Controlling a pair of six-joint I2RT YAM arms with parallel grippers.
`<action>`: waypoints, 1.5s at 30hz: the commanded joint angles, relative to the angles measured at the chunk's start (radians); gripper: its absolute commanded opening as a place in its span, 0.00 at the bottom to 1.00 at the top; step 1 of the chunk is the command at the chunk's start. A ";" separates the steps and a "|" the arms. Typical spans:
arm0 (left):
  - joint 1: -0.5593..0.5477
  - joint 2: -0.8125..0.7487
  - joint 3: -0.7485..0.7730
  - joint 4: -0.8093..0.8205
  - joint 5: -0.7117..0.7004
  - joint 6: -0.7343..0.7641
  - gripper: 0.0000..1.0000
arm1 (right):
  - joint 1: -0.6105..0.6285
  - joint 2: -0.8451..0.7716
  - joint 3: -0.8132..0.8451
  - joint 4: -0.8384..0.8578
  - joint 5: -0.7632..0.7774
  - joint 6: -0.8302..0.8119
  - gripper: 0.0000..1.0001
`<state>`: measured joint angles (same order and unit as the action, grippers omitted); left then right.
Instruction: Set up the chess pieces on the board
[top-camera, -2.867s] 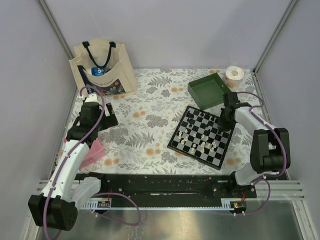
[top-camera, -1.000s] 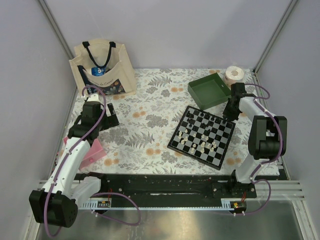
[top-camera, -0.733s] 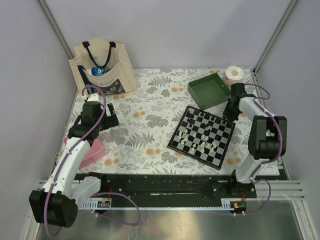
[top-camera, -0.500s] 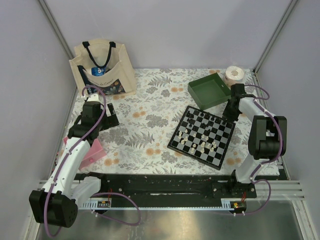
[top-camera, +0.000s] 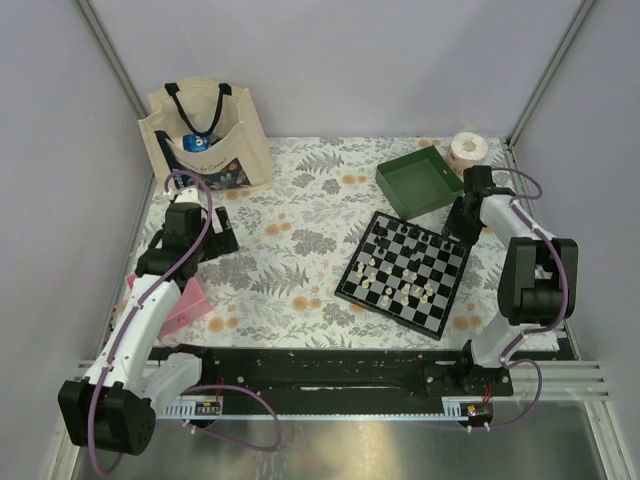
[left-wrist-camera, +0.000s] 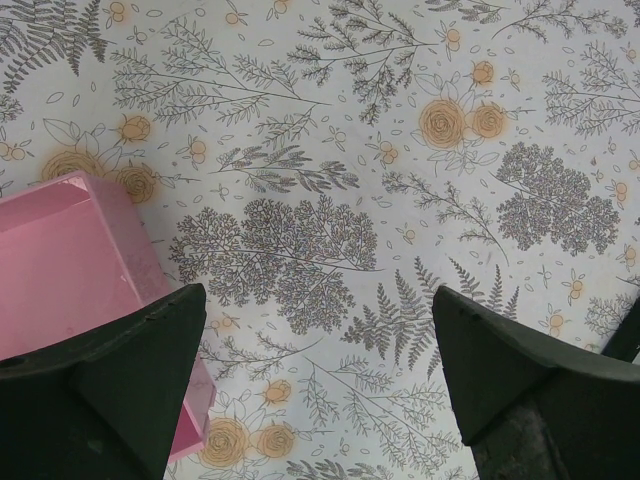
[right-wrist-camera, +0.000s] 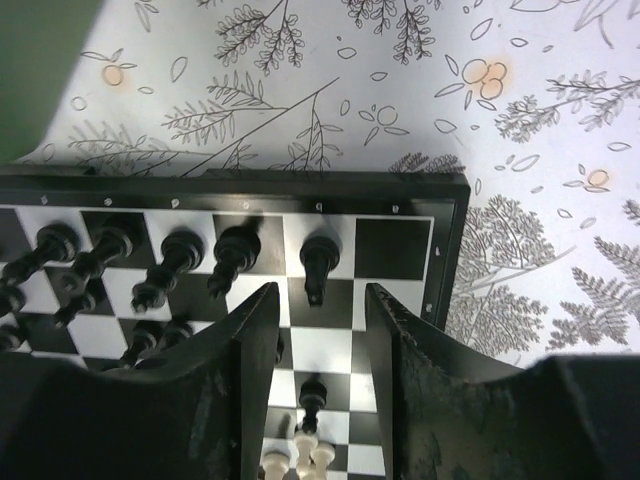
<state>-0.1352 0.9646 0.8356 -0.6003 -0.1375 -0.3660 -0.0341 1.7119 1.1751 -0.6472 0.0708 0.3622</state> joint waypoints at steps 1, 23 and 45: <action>0.003 -0.003 0.042 0.023 0.024 0.012 0.99 | -0.003 -0.147 0.044 -0.026 0.032 -0.008 0.50; 0.003 -0.006 0.042 0.014 0.044 0.009 0.99 | 0.177 -0.434 -0.333 -0.025 -0.008 0.113 0.52; 0.003 -0.010 0.040 0.016 0.036 0.010 0.99 | 0.177 -0.259 -0.269 -0.005 0.020 0.055 0.40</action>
<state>-0.1352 0.9642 0.8360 -0.6003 -0.1120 -0.3656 0.1383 1.4498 0.8845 -0.6697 0.0631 0.4343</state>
